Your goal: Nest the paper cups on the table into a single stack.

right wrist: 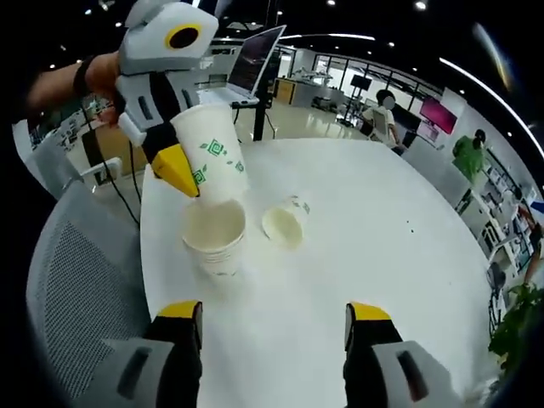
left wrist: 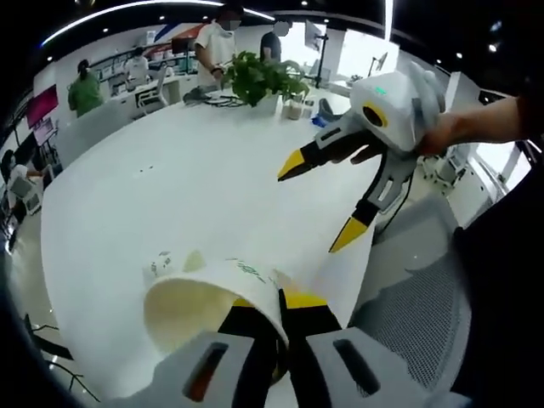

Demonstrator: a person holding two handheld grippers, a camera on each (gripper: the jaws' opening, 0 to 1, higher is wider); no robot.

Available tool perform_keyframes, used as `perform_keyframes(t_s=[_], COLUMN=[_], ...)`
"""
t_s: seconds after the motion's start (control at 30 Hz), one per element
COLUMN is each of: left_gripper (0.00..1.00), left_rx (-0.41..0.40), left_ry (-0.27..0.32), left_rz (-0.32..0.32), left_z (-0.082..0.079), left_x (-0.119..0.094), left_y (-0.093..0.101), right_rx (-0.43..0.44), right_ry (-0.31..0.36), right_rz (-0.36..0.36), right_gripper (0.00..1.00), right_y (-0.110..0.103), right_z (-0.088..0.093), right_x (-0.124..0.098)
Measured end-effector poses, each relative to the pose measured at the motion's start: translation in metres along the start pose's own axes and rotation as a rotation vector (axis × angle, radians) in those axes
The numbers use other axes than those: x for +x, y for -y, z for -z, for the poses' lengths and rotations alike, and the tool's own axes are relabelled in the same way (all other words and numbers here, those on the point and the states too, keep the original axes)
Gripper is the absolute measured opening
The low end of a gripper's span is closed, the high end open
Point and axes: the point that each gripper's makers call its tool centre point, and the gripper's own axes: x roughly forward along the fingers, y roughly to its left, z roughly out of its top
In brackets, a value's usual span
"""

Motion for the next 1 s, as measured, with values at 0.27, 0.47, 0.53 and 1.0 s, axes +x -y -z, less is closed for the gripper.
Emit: perform_keyframes(t_s=[0.27, 0.47, 0.53, 1.0], left_gripper=[0.00, 0.00, 0.00, 0.00], left_rx=[0.050, 0.131, 0.143, 0.253], left_ry=[-0.052, -0.120, -0.131, -0.238], left_rz=[0.006, 0.021, 0.025, 0.047], left_z=[0.004, 0.010, 0.010, 0.023], left_x=[0.006, 0.009, 0.008, 0.021], left_y=[-0.001, 0.000, 0.003, 0.009], right_rx=[0.023, 0.035, 0.038, 0.067], right_ry=[-0.007, -0.018, -0.022, -0.022], right_rz=[0.015, 0.010, 0.010, 0.018], right_gripper=[0.68, 0.69, 0.69, 0.69], right_y=[0.005, 0.001, 0.000, 0.001], right_z=[0.009, 0.016, 0.018, 0.026], right_x=[-0.004, -0.006, -0.006, -0.008])
